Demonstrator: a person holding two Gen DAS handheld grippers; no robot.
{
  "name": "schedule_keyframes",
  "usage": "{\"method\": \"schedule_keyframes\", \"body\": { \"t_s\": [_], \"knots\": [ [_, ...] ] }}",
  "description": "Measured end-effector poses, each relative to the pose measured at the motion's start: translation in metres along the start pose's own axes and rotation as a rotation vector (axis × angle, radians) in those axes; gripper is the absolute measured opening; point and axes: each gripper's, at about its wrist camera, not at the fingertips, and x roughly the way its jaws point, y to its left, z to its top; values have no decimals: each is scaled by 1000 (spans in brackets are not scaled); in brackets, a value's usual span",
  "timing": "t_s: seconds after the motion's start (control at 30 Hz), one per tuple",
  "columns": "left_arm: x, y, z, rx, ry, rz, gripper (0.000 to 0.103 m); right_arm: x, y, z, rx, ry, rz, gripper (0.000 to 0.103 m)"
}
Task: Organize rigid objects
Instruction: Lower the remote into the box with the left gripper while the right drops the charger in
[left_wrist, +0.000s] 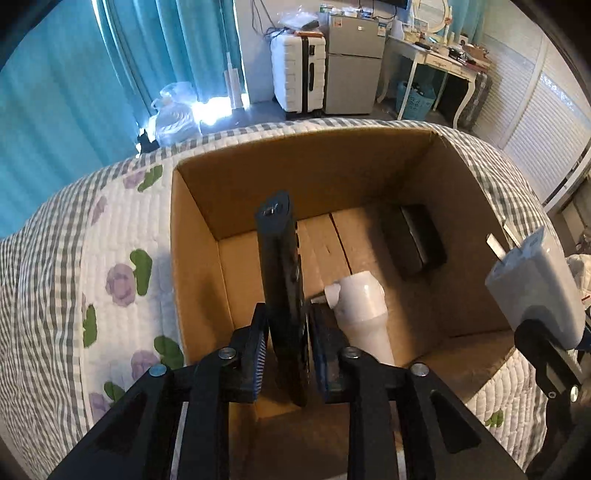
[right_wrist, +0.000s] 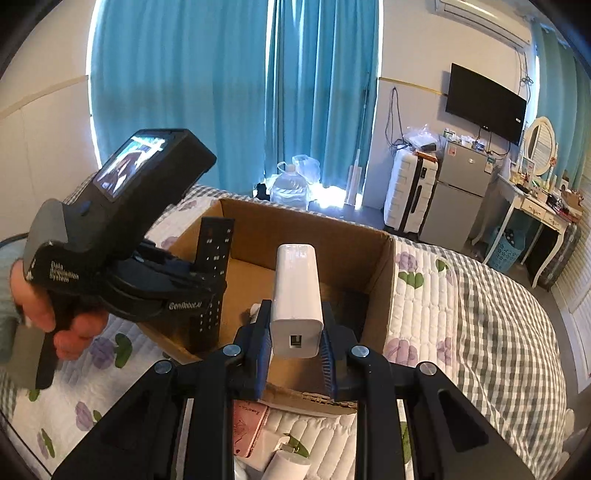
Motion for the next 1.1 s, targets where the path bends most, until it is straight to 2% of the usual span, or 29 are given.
{"method": "schedule_keyframes", "body": {
  "t_s": [0.03,0.1,0.3,0.37,0.43,0.53,0.63,0.8,0.87,0.9,0.93,1.1],
  "knots": [
    [-2,1,1,-4,-12,-3,50,1,0,0,-2,2,-2,22],
    [-8,1,4,-4,-53,-39,64,4,-2,-1,2,5,-4,22],
    [-32,-2,7,42,-171,-2,65,13,-7,2,17,16,-7,22],
    [-43,3,3,30,-218,-22,65,19,-10,6,22,21,-2,22],
    [-54,6,-3,24,-276,-22,70,27,-14,10,29,28,-6,22],
    [-68,10,-14,25,-351,-13,71,42,-18,16,35,44,-9,22],
    [-74,14,-23,9,-387,-3,71,55,-17,20,31,52,-33,22],
    [-78,17,-34,1,-382,13,71,68,-13,17,28,83,-56,23],
    [-81,18,-39,-4,-372,-1,71,63,-15,15,45,65,-48,37],
    [-83,17,-41,-3,-368,-4,71,56,-16,14,53,50,-52,60],
    [-86,17,-43,0,-366,-4,71,52,-17,15,55,36,-58,70],
    [-103,17,-56,-13,-373,-20,71,10,-14,20,42,-34,-79,70]
  ]
}}
